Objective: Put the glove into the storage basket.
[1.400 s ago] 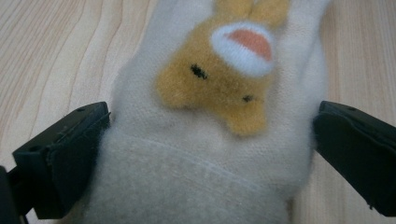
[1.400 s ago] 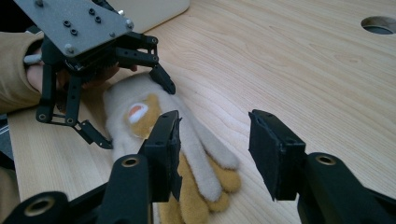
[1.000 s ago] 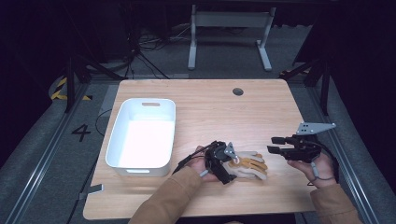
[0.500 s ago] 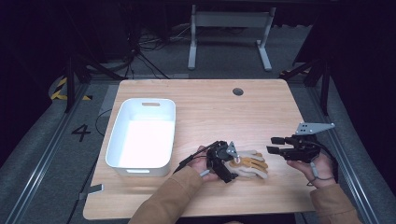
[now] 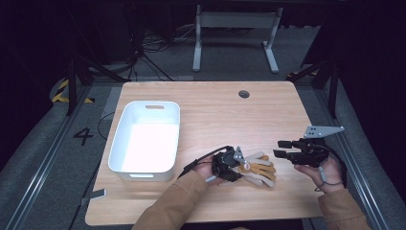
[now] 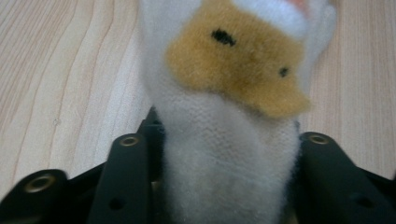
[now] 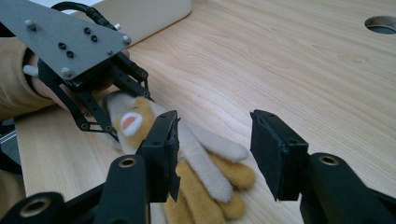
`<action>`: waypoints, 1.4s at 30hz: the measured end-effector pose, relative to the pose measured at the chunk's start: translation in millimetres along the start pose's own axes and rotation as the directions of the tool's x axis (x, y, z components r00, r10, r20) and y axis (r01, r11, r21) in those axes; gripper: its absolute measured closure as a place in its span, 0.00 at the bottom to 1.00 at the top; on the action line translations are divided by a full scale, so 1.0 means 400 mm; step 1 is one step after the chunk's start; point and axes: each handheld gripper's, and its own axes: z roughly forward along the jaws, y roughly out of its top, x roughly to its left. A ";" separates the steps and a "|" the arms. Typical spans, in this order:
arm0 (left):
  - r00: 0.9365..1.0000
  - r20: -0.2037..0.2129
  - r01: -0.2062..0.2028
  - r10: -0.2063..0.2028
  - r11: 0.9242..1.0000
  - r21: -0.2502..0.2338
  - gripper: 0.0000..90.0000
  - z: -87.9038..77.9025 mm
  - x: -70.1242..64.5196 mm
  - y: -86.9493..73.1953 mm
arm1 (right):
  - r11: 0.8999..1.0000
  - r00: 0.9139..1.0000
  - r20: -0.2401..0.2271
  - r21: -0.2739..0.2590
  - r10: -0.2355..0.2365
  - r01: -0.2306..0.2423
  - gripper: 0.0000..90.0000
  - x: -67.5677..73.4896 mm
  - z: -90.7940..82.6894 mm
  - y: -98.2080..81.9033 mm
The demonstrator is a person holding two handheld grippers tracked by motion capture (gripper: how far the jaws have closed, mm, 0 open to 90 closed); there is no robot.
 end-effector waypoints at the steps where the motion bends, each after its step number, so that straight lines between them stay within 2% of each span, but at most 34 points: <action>1: 1.000 0.000 0.005 -0.005 1.000 -0.003 0.66 0.000 -0.001 -0.001 | 1.000 1.000 0.001 0.000 0.001 -0.001 0.58 -0.001 0.000 0.000; 6: 1.000 0.003 0.010 -0.010 1.000 -0.009 0.71 0.000 0.000 -0.002 | 1.000 1.000 0.002 -0.003 0.004 -0.004 0.58 -0.002 -0.002 -0.001; 11: 0.999 0.019 0.050 -0.050 0.999 -0.014 0.72 0.001 0.008 0.001 | 1.000 1.000 0.002 -0.003 0.004 -0.004 0.58 -0.003 -0.002 -0.001; 18: 0.996 0.016 0.093 -0.093 0.996 -0.002 0.72 -0.005 0.007 0.008 | 1.000 1.000 0.004 -0.003 0.008 -0.008 0.58 -0.007 -0.001 -0.002; 21: 0.994 0.028 0.102 -0.102 0.995 -0.013 0.73 -0.010 0.008 0.010 | 1.000 1.000 0.004 -0.009 0.008 -0.008 0.58 -0.007 -0.005 -0.002; 26: 0.994 0.025 0.106 -0.106 0.994 -0.028 0.73 -0.025 0.006 0.015 | 1.000 1.000 0.015 -0.018 0.012 -0.012 0.58 -0.012 -0.012 -0.003; 30: 0.991 0.018 0.130 -0.130 0.990 -0.049 0.73 -0.040 0.002 0.021 | 1.000 1.000 0.024 -0.020 0.014 -0.014 0.59 -0.015 -0.013 -0.003; 35: 0.984 0.004 0.177 -0.177 0.981 -0.076 0.73 -0.071 0.003 0.026 | 1.000 0.999 0.035 -0.025 0.020 -0.019 0.59 -0.020 -0.015 -0.004; 42: 0.978 -0.024 0.203 -0.207 0.973 -0.111 0.72 -0.109 0.000 0.030 | 0.999 0.998 0.049 -0.024 0.028 -0.027 0.60 -0.030 -0.010 -0.004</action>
